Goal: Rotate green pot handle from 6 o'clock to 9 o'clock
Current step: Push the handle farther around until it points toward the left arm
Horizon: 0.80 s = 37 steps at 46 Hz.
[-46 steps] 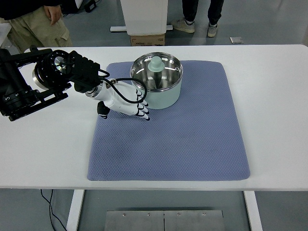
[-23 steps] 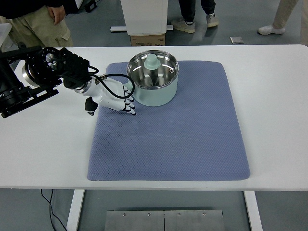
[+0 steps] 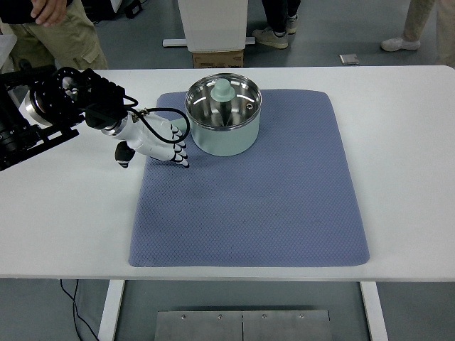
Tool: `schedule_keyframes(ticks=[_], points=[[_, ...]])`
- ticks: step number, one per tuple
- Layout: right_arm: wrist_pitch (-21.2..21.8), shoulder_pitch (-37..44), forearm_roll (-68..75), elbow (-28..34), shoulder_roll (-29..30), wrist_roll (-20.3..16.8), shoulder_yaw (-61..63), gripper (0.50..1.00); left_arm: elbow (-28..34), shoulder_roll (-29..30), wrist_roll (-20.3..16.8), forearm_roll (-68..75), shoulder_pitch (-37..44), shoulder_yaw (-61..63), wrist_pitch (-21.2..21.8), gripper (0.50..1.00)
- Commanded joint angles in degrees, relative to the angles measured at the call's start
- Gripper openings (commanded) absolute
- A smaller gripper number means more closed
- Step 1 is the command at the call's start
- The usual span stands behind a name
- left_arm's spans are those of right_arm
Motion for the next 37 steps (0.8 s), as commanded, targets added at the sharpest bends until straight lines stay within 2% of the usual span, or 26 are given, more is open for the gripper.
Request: schedule_keyframes(ticks=[1, 24, 37], points=[[0.0, 0.0, 0.0, 0.0, 0.0, 0.0, -0.1, 1.0, 1.2, 0.0, 0.0, 0.0, -0.1, 0.4, 0.1, 1.0], [0.0, 0.0, 0.0, 0.0, 0.0, 0.0, 0.0, 1.0, 8.1, 0.7, 0.0, 0.0, -0.4, 1.5, 0.5, 1.0], [0.0, 0.0, 0.0, 0.0, 0.0, 0.0, 0.0, 1.0, 8.4, 0.9, 0.0, 0.0, -0.4, 1.5, 0.5, 1.0]])
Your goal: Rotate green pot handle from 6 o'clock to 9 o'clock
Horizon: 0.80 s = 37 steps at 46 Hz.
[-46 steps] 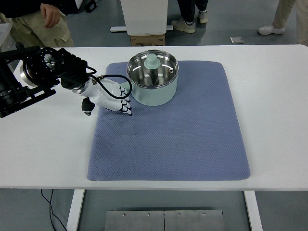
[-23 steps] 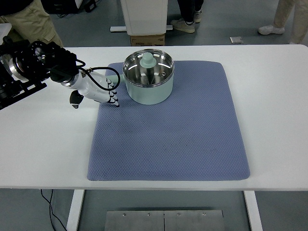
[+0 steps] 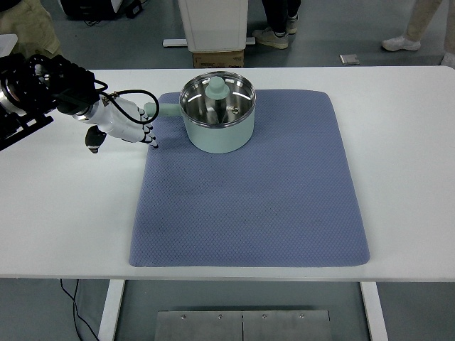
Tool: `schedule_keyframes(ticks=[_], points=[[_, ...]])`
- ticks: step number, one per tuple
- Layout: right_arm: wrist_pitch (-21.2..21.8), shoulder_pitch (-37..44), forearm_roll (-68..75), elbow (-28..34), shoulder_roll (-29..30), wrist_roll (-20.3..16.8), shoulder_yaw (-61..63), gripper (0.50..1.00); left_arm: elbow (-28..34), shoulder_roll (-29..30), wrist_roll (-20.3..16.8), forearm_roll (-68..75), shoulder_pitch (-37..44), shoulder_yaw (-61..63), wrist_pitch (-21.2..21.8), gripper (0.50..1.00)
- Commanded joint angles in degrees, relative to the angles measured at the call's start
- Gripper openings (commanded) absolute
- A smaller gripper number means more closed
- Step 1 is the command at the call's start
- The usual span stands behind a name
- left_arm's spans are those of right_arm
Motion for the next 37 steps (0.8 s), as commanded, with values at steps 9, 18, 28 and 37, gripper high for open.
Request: schedule_keyframes(ticks=[9, 18, 28, 37], points=[[0.0, 0.0, 0.0, 0.0, 0.0, 0.0, 0.0, 1.0, -0.5, 0.0, 0.0, 0.0, 0.0, -0.1, 0.2, 1.0], [0.0, 0.0, 0.0, 0.0, 0.0, 0.0, 0.0, 1.0, -6.1, 0.9, 0.0, 0.0, -0.1, -0.1, 0.0, 1.0], [0.0, 0.0, 0.0, 0.0, 0.0, 0.0, 0.0, 1.0, -10.5, 0.5, 0.0, 0.0, 0.2, -0.1, -0.3, 1.0], [0.0, 0.0, 0.0, 0.0, 0.0, 0.0, -0.1, 1.0, -11.8, -0.8, 0.0, -7.6, 0.3, -0.3, 0.0, 1.0]])
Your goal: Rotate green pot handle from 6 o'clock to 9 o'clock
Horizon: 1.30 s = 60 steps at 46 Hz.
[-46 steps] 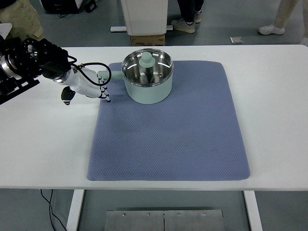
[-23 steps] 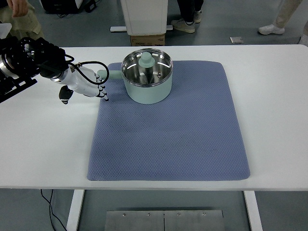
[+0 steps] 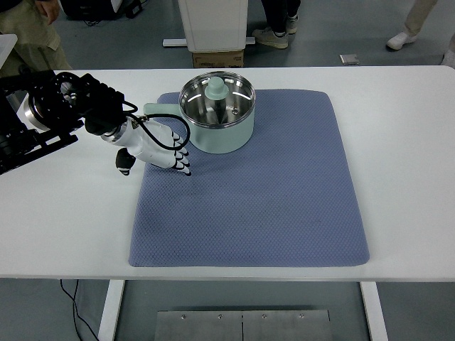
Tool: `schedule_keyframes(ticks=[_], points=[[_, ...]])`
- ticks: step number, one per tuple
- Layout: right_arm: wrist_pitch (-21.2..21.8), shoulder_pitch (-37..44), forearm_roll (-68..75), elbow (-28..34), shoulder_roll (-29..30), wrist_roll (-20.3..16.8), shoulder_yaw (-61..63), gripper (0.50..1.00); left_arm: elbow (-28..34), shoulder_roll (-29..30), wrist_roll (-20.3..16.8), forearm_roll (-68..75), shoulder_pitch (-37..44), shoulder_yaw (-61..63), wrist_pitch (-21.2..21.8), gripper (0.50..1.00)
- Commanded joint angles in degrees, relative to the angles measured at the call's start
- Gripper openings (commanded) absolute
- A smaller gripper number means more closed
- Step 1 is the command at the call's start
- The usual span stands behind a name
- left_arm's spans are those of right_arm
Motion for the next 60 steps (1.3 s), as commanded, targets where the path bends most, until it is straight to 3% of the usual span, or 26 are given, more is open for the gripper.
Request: schedule_keyframes(ticks=[1, 37, 60], points=[[0.0, 0.0, 0.0, 0.0, 0.0, 0.0, 0.0, 1.0, 0.0, -0.6, 0.0, -4.6, 0.0, -0.1, 0.3, 1.0], [0.0, 0.0, 0.0, 0.0, 0.0, 0.0, 0.0, 1.0, -2.3, -1.9, 0.0, -35.1, 0.6, -3.1, 2.6, 1.0], [0.0, 0.0, 0.0, 0.0, 0.0, 0.0, 0.0, 1.0, 2.4, -1.1, 0.0, -63.8, 1.4, -3.6, 6.7, 1.0]])
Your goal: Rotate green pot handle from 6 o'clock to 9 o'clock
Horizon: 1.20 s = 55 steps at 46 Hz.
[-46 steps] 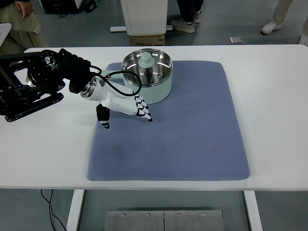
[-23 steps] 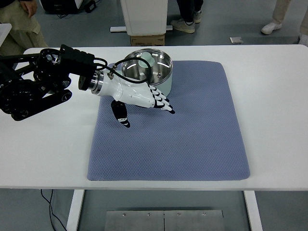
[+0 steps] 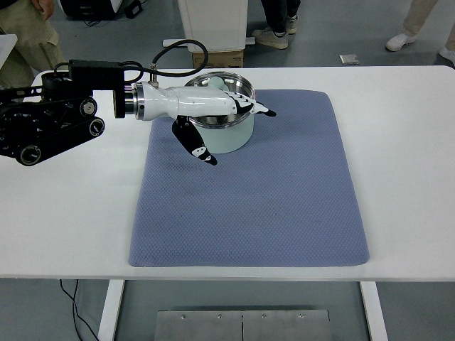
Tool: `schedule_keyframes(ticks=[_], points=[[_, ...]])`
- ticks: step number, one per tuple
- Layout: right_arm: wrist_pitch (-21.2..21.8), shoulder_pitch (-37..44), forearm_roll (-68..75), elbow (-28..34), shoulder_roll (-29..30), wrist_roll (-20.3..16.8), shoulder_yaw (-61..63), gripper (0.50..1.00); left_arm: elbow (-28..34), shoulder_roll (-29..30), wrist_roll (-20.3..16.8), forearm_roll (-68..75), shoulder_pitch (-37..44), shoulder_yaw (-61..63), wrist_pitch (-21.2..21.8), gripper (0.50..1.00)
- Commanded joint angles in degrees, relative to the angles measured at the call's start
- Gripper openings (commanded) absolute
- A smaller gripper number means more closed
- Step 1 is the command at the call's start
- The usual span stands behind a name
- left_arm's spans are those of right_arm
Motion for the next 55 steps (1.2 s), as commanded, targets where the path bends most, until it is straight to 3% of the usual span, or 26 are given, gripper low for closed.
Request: schedule_keyframes(ticks=[1, 11, 30, 42, 55], points=[[0.0, 0.0, 0.0, 0.0, 0.0, 0.0, -0.1, 1.0, 2.0, 0.1, 0.0, -7.6, 0.1, -0.2, 0.0, 1.0], [0.0, 0.0, 0.0, 0.0, 0.0, 0.0, 0.0, 1.0, 10.7, 0.2, 0.0, -21.7, 1.1, -0.2, 0.0, 1.0], [0.0, 0.0, 0.0, 0.0, 0.0, 0.0, 0.0, 1.0, 16.8, 1.8, 0.0, -40.6, 5.7, -0.2, 0.0, 1.0], [0.0, 0.0, 0.0, 0.0, 0.0, 0.0, 0.0, 1.0, 18.0, 1.9, 0.0, -44.9, 10.4, -0.5, 0.5, 1.0], [0.0, 0.0, 0.0, 0.0, 0.0, 0.0, 0.0, 1.0, 18.0, 2.1, 0.0, -47.3, 10.5, -0.4, 0.6, 1.0]])
